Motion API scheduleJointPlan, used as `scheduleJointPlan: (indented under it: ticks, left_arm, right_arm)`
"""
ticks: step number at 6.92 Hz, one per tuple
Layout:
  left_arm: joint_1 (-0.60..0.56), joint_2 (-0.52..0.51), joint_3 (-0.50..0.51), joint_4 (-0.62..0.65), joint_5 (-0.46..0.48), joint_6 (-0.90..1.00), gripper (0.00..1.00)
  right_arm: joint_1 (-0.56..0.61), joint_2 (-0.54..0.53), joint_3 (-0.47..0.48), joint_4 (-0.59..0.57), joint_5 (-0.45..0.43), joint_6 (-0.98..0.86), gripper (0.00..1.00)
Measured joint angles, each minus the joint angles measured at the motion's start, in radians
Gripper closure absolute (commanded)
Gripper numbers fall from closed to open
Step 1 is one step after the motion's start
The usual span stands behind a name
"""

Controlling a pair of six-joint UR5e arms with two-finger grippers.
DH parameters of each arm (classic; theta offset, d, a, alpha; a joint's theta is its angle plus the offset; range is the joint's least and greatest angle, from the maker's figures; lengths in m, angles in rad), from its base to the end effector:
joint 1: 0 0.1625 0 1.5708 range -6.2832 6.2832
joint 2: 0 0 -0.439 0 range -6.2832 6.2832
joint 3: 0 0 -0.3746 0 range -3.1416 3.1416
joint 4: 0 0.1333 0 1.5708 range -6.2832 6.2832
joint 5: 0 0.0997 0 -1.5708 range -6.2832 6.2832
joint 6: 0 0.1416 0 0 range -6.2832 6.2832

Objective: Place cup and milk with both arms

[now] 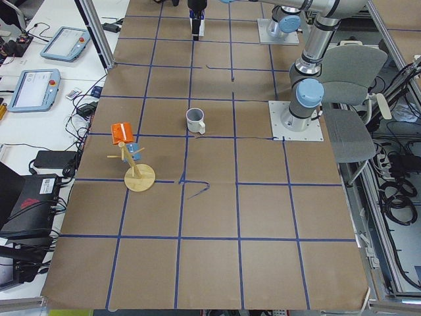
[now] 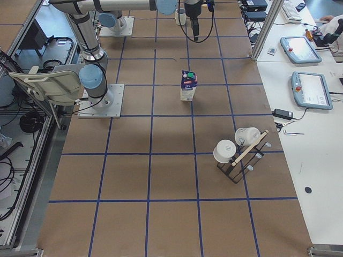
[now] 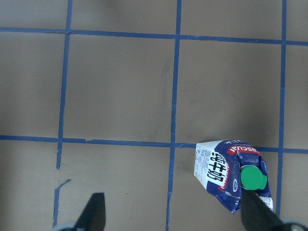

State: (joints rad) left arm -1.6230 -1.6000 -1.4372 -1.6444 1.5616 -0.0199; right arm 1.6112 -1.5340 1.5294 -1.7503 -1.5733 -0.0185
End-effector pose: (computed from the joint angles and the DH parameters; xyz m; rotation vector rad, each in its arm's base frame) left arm -0.1600 -0.4817 0.5019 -0.0508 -3.1305 0.0476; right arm 0.1536 -0.5089 0.4820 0.0917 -3.1265 0.2888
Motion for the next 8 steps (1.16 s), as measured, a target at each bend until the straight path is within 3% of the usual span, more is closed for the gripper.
scheduleJointPlan:
  ticks: [3, 5, 6, 8]
  left_arm:
    - [0.014, 0.000, -0.014, -0.008, 0.006, 0.029, 0.00]
    - [0.070, 0.011, -0.100, -0.021, 0.015, 0.163, 0.00]
    - [0.134, 0.008, -0.178, 0.016, 0.016, 0.264, 0.00]
    - [0.251, -0.022, -0.371, 0.260, 0.017, 0.455, 0.00]
  right_arm:
    - [-0.001, 0.000, 0.000, 0.000, -0.002, 0.000, 0.00]
    - [-0.001, 0.000, 0.000, 0.000, -0.002, 0.001, 0.00]
    - [-0.002, 0.000, 0.001, -0.001, -0.002, 0.002, 0.00]
    - [-0.003, 0.000, 0.001, -0.002, -0.002, 0.002, 0.00]
